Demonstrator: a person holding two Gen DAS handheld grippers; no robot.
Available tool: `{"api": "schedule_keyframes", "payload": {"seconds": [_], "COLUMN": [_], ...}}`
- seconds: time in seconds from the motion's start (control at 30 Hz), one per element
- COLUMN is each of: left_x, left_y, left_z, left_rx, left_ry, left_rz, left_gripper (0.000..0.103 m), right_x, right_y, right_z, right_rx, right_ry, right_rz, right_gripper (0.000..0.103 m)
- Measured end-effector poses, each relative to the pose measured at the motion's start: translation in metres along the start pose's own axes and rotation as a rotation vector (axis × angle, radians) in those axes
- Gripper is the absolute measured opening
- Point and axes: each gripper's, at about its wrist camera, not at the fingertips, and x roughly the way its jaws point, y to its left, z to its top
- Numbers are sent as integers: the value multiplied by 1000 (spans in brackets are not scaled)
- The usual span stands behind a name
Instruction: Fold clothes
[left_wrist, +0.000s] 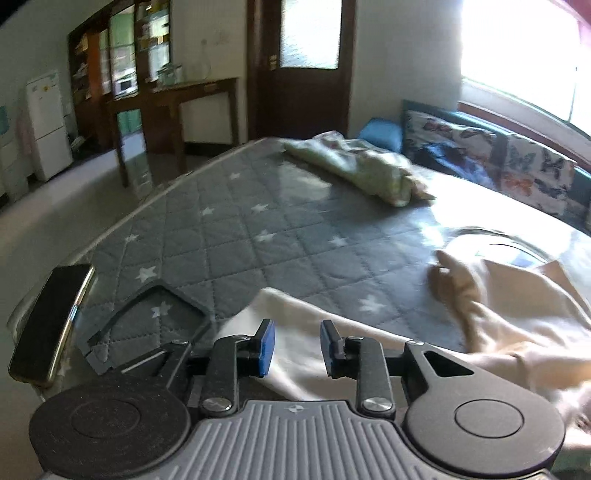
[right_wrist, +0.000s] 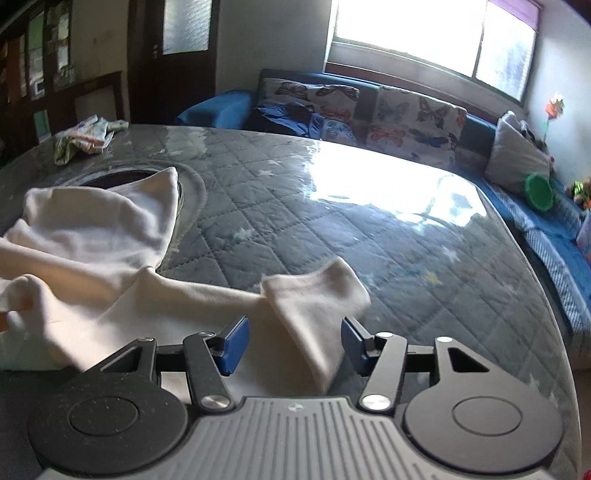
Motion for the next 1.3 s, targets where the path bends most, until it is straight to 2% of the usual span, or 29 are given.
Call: {"api": "schedule_keyframes", "payload": {"seconds": [0.03,0.13,0.17,0.2,0.33,0.47,0.6,0.67,0.77,0.83,0.93,1.13,1.3], "left_x": [-5,-20,-25,-28,-40,-46,-45,-41,-36,-34,-32,-34,-37], "left_y": [-6,-31,-42,-52,-98,-138,-164,-173,-177,-176,-175,-174,-171], "left_z": [-2,-10,-14,-17,-32,-43,-53,-58,-67,-71,-76,-81,-82], "left_rx": [21,89,113,141,251,360,436,475,516,528,534,552,557], "left_ry": [-2,-9,-6,-3,9,0,5,14,29,38,52,48,43], "left_rz": [-22,-110,-150,-183,-330,-437,-490,-494,-485,-480,-475,-467,-468], "left_gripper": [30,33,33,33,33,35,40,40,40,40,40,39,40], "right_x": [5,19,20,20,8,-12,-29,-30,-28,-33,-50,-77,-79], "right_y": [3,7,7,7,-5,-28,-52,-61,-71,-72,-61,-1,69], "right_z": [1,2,1,0,-5,-13,-30,-39,-48,-49,-39,-17,-6], "right_rx": [-14,-33,-38,-42,-12,55,142,175,206,206,149,-65,-259], "right_ry": [0,18,12,6,-37,-79,-85,-56,-14,-26,-69,-129,-126], "right_rz": [-7,-15,-27,-39,-84,-143,-197,-207,-218,-215,-130,148,362], "right_gripper": [49,35,28,17,4,3,3,4,19,19,20,28,28]}}
